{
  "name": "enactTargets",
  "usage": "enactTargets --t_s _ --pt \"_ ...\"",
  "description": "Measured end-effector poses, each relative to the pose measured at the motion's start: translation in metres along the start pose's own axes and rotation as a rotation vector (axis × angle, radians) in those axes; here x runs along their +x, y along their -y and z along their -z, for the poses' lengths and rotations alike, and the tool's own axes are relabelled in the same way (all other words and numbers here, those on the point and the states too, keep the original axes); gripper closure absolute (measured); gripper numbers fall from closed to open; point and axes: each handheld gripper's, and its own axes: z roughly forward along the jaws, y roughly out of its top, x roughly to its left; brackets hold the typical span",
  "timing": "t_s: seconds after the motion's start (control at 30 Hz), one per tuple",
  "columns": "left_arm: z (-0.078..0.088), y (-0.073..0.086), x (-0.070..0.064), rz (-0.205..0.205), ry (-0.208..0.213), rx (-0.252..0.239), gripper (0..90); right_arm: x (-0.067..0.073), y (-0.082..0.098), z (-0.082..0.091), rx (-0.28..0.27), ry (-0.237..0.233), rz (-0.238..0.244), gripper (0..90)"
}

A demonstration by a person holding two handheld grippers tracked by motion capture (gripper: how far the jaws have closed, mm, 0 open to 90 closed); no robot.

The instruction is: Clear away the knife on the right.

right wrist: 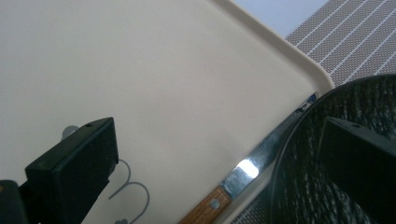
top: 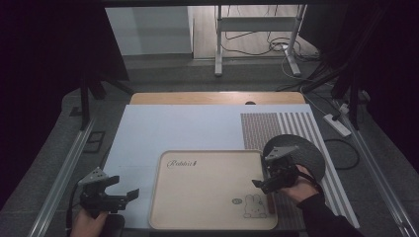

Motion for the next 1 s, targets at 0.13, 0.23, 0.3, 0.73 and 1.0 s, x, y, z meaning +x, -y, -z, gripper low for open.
enactTargets --t_s 0.13,0.23,0.3,0.73,1.0 --pt "0.000 0.000 0.000 0.001 0.002 -0.001 1.1 -0.002 0.004 0.003 -0.015 0.012 -0.007 0.0" --pt "0.000 0.000 0.000 0.001 0.002 -0.001 1.1 -0.003 0.006 0.005 -0.027 0.023 -0.009 0.0" --pt "0.000 0.000 0.000 0.002 0.003 -0.001 1.1 -0.004 0.008 0.006 -0.034 0.028 -0.011 0.0" --pt "0.000 0.000 0.001 0.004 0.006 0.000 1.1 -0.008 0.021 0.018 -0.043 0.058 -0.055 0.0" --pt "0.000 0.000 0.001 0.004 0.007 0.000 1.1 -0.009 0.031 0.029 -0.052 0.090 -0.077 0.0"
